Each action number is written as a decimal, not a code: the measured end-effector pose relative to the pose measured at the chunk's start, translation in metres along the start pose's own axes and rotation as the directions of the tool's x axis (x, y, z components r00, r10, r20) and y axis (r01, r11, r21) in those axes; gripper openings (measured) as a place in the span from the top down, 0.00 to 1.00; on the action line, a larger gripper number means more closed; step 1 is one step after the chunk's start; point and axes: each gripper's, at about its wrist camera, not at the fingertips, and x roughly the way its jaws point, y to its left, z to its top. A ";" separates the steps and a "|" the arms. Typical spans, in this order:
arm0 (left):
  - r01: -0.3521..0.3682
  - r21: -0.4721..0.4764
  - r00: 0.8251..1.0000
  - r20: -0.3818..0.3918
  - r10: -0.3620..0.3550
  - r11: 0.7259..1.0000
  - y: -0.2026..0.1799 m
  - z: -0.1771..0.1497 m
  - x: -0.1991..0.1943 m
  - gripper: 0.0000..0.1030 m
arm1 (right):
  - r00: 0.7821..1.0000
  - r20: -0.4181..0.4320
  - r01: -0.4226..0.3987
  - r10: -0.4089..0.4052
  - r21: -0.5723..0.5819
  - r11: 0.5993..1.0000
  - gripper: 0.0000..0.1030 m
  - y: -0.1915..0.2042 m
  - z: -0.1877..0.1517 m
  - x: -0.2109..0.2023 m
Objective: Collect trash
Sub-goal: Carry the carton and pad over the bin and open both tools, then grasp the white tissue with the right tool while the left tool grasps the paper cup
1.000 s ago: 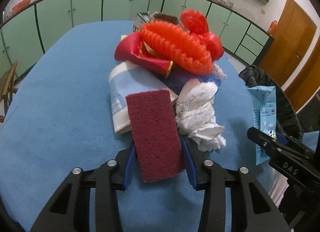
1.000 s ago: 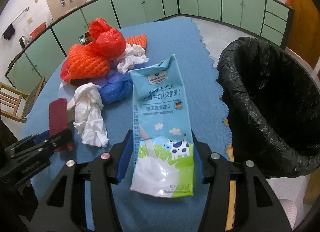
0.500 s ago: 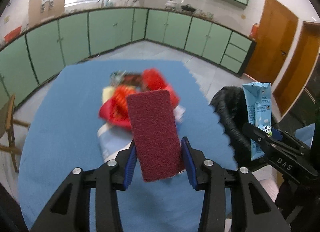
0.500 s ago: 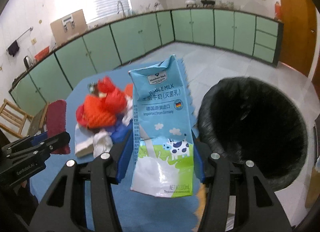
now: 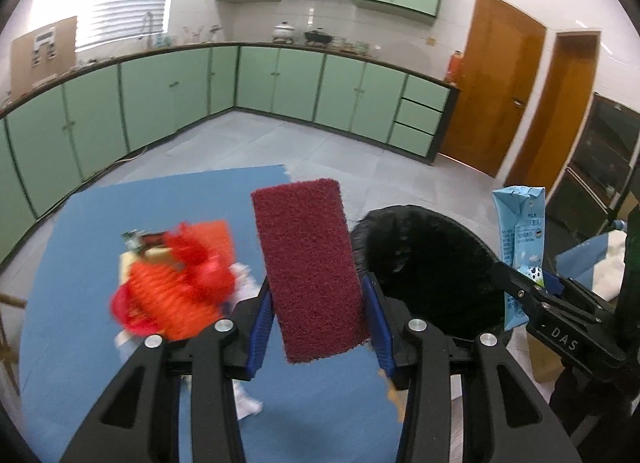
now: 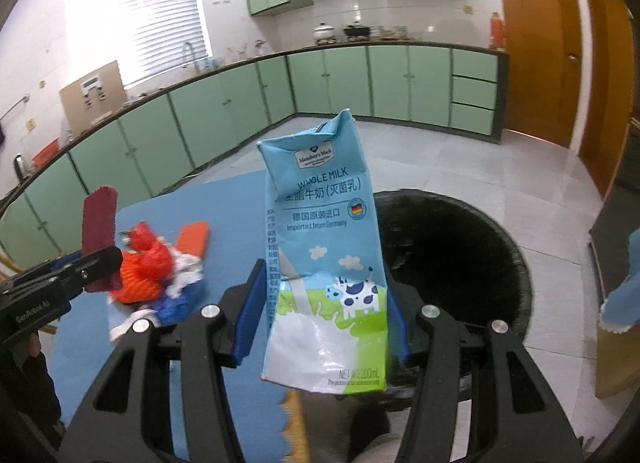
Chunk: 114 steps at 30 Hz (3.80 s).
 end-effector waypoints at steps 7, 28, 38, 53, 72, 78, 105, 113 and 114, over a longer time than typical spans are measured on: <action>0.097 0.069 0.994 -0.056 -0.093 0.993 -0.056 0.009 0.068 0.58 | 0.995 -0.033 0.093 -0.091 0.039 0.995 0.51 -0.055 -0.007 0.026; 0.217 0.061 0.957 -0.212 -0.199 0.974 -0.119 0.017 0.181 0.36 | 0.956 -0.139 0.272 -0.259 0.090 0.958 0.21 -0.135 -0.045 0.082; -0.044 0.118 0.999 -0.025 0.047 0.992 -0.010 0.004 0.085 0.32 | 0.992 -0.008 0.127 -0.127 0.066 0.990 0.13 -0.051 -0.031 0.044; -0.366 -0.026 0.931 -0.011 0.365 0.930 0.149 -0.091 0.006 0.32 | 0.981 -0.050 -0.192 0.186 -0.175 0.966 0.14 0.157 -0.084 0.070; -0.397 -0.114 0.917 -0.016 0.398 0.911 0.194 -0.109 -0.003 0.32 | 0.919 -0.251 -0.365 0.303 -0.259 0.894 0.75 0.225 -0.120 0.109; -0.380 -0.104 0.925 -0.014 0.381 0.919 0.185 -0.108 -0.001 0.32 | 0.912 -0.235 -0.393 0.336 -0.267 0.880 0.82 0.223 -0.116 0.092; -0.274 -0.178 0.952 -0.192 0.240 0.945 0.181 -0.120 0.052 0.32 | 0.943 -0.195 -0.307 0.269 -0.205 0.930 0.81 0.182 -0.108 0.089; -0.222 -0.227 0.963 -0.206 0.176 0.948 0.187 -0.121 0.057 0.61 | 0.944 -0.199 -0.303 0.262 -0.216 0.928 0.81 0.183 -0.109 0.090; -0.218 -0.234 0.964 -0.203 0.171 0.948 0.188 -0.122 0.054 0.64 | 0.945 -0.199 -0.302 0.261 -0.216 0.929 0.81 0.183 -0.109 0.090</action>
